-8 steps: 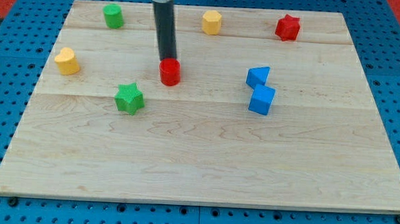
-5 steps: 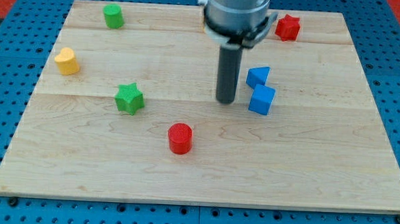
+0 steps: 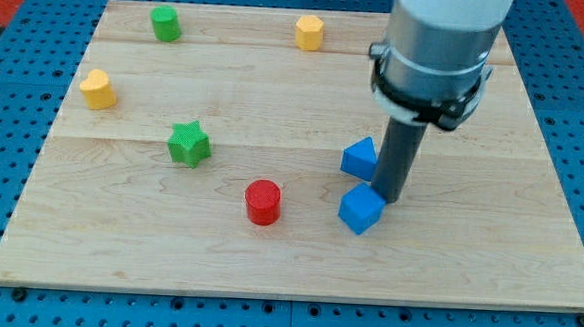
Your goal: Push the triangle towards the bottom left of the board
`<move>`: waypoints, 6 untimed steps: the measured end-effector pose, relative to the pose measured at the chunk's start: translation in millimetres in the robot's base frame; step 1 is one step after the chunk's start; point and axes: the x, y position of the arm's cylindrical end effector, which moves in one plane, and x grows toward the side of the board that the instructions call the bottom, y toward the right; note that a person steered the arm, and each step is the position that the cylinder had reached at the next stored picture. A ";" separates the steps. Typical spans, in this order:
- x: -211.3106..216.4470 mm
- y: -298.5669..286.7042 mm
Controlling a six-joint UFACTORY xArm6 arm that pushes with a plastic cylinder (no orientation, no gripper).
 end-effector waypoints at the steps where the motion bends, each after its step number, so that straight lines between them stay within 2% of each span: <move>1: 6.0 -10.5; 3: -48.5 79.7; 4: -82.4 29.2; 5: -42.6 3.1; 6: -52.4 -44.9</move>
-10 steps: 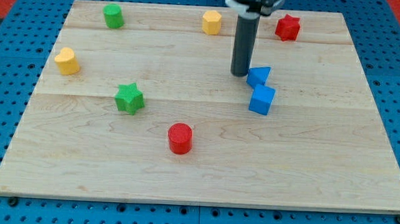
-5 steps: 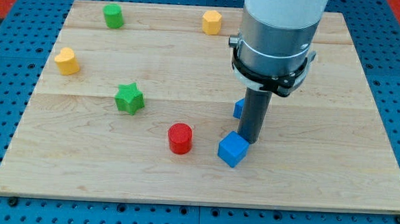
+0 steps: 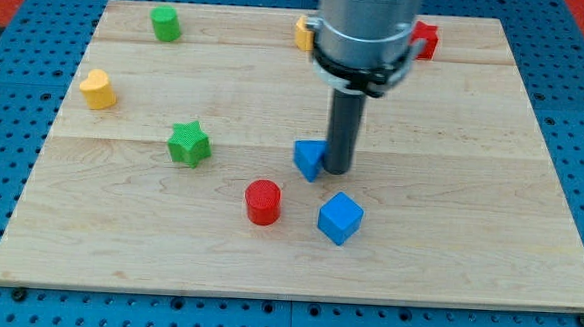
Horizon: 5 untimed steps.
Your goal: Push the triangle towards the bottom left of the board
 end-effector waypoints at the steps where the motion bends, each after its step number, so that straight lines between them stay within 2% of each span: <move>1: -41.8 35.4; 2: 5.2 -10.3; 3: 17.6 -28.3; 4: -30.1 -7.8; 5: -36.3 -39.5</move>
